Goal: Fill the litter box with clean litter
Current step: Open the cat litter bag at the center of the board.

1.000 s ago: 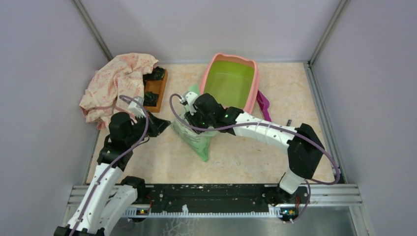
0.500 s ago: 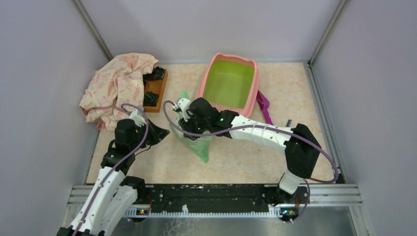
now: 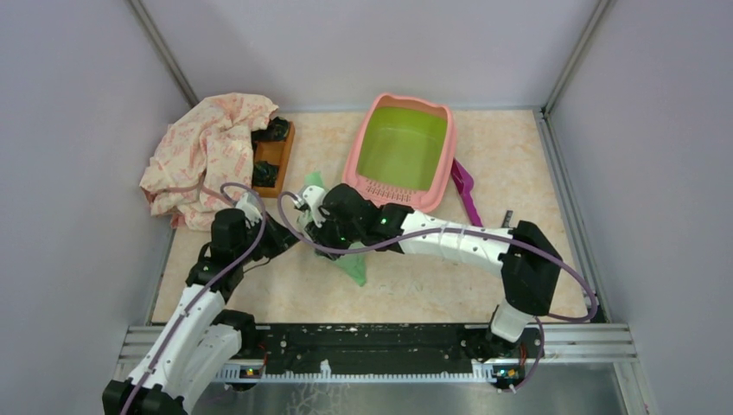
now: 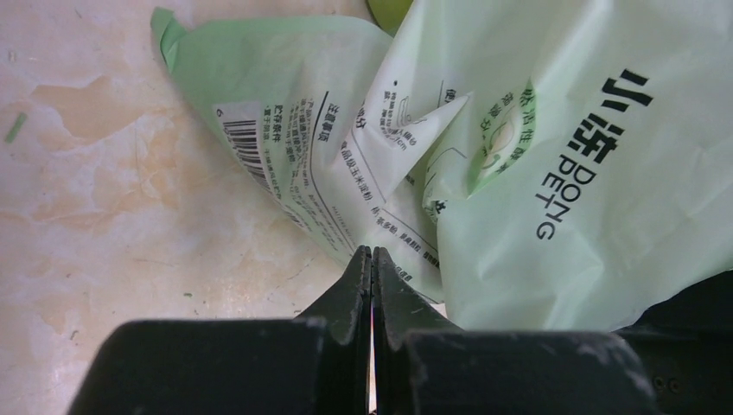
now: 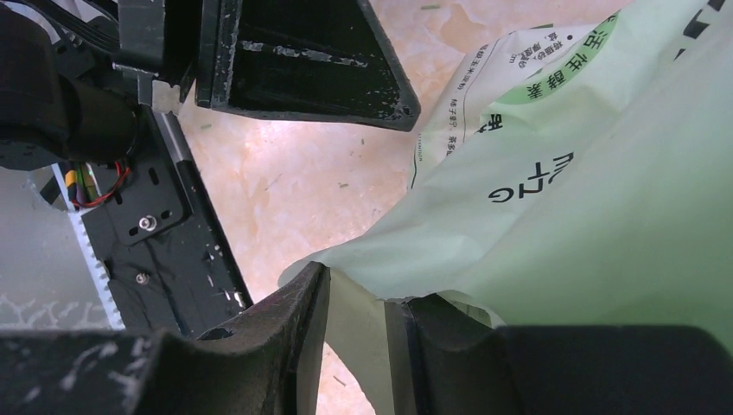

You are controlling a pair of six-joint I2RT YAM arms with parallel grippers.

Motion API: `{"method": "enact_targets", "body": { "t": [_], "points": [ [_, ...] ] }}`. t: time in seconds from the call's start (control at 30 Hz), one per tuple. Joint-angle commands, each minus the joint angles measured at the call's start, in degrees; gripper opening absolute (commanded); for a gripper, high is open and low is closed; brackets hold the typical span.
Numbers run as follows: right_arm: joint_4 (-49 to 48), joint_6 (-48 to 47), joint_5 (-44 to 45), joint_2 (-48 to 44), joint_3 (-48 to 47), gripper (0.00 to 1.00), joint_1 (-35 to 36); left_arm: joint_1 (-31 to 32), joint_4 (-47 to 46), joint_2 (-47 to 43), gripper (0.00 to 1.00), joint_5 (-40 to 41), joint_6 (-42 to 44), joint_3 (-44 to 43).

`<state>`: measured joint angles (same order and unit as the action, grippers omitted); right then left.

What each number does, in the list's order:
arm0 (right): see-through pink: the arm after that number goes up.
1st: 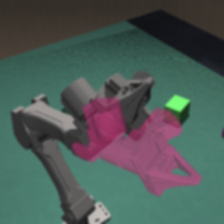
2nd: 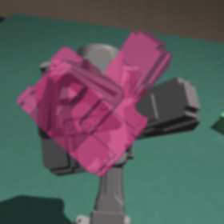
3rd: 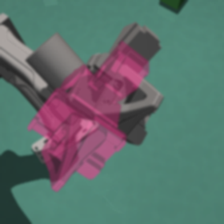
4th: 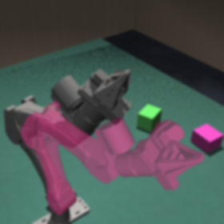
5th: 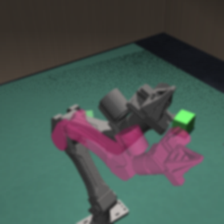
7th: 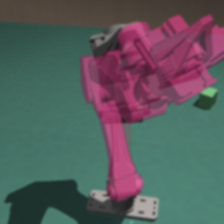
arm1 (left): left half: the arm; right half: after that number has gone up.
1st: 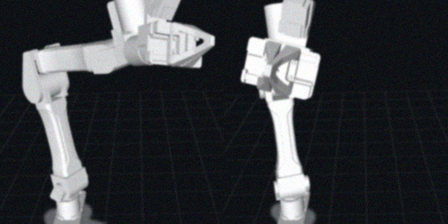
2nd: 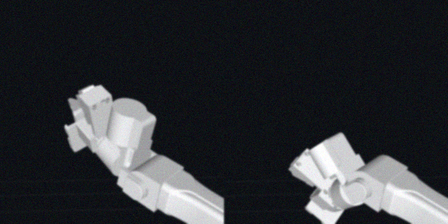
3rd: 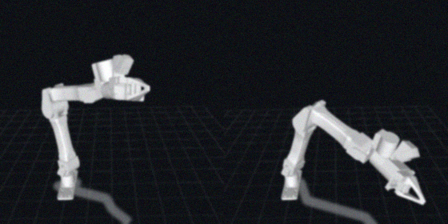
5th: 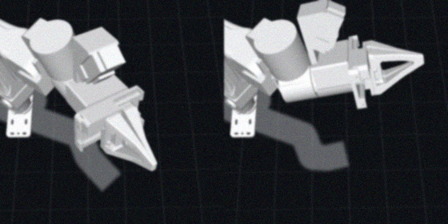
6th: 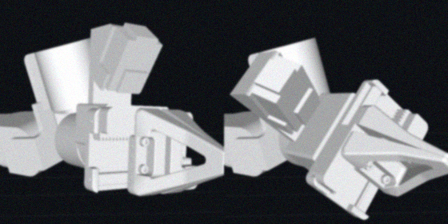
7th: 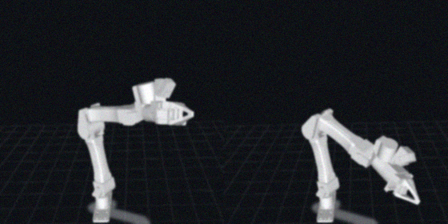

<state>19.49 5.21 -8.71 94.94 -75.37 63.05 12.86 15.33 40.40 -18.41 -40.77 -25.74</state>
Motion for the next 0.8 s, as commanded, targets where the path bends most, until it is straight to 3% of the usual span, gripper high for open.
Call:
{"method": "enact_targets", "body": {
  "t": [0.0, 0.27, 0.77],
  "points": [
    [0.99, 1.89, -3.3, -2.55, 0.87, 0.31, 1.92, 0.23, -3.23, -1.0, 0.0, -0.89, -1.59, -0.2],
    [0.06, 2.33, -2.88, -2.73, 1.66, 0.31, 2.78, 0.23, -3.83, 0.25, 0.0, -0.96, -2.21, -1.24],
    [-0.34, 2.61, -2.35, -3.36, 2.67, 0.31, 2.79, 0.88, -18.38, 10.4, 0.0, -4.13, -6.63, 1.31]
  ]
}}
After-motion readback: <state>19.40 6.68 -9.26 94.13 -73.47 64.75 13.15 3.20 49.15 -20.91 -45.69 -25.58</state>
